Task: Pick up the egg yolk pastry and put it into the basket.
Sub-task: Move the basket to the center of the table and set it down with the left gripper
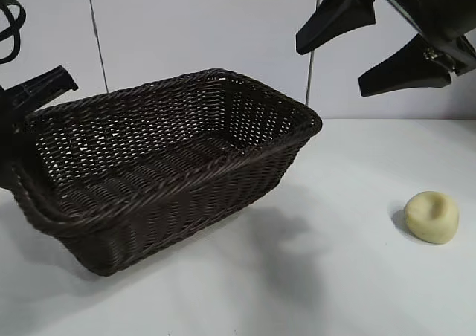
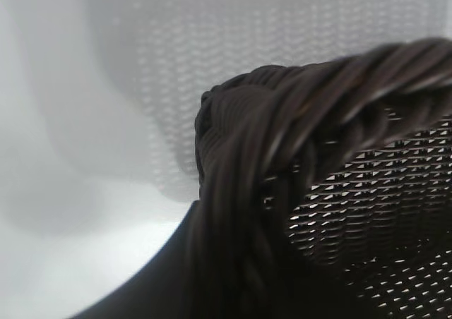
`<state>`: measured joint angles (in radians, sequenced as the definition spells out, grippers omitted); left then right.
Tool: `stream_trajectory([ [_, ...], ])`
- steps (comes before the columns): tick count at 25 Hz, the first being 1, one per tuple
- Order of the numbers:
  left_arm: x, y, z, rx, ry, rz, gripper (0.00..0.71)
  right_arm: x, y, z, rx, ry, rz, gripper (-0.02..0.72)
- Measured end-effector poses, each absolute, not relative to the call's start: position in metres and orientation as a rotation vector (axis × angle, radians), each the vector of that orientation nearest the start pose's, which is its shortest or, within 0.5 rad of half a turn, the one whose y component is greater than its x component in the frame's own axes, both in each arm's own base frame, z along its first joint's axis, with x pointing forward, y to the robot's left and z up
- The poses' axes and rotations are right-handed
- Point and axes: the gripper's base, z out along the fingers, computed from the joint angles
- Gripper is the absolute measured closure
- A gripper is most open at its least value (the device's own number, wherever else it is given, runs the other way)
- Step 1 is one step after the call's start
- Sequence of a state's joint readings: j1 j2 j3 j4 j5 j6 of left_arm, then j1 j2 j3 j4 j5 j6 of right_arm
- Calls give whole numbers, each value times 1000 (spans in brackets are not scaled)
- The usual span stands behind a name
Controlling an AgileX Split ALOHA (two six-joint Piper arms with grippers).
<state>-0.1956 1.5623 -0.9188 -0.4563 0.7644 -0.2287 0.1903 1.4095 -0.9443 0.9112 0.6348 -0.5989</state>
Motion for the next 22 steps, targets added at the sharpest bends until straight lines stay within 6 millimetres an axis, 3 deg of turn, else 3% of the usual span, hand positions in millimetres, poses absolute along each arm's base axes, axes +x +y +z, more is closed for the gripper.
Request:
stream_trajectory([
  [7,309,-92,232,-176,2948,-583,608,276,97,278,-221,2375,768,50],
  [16,337,-98,212,44,3006,-552,608,276,97,278,-224,2376,765,50],
  [22,343,-99,202,46,3004,-550,608,276,97,278,-225,2376,764,50],
])
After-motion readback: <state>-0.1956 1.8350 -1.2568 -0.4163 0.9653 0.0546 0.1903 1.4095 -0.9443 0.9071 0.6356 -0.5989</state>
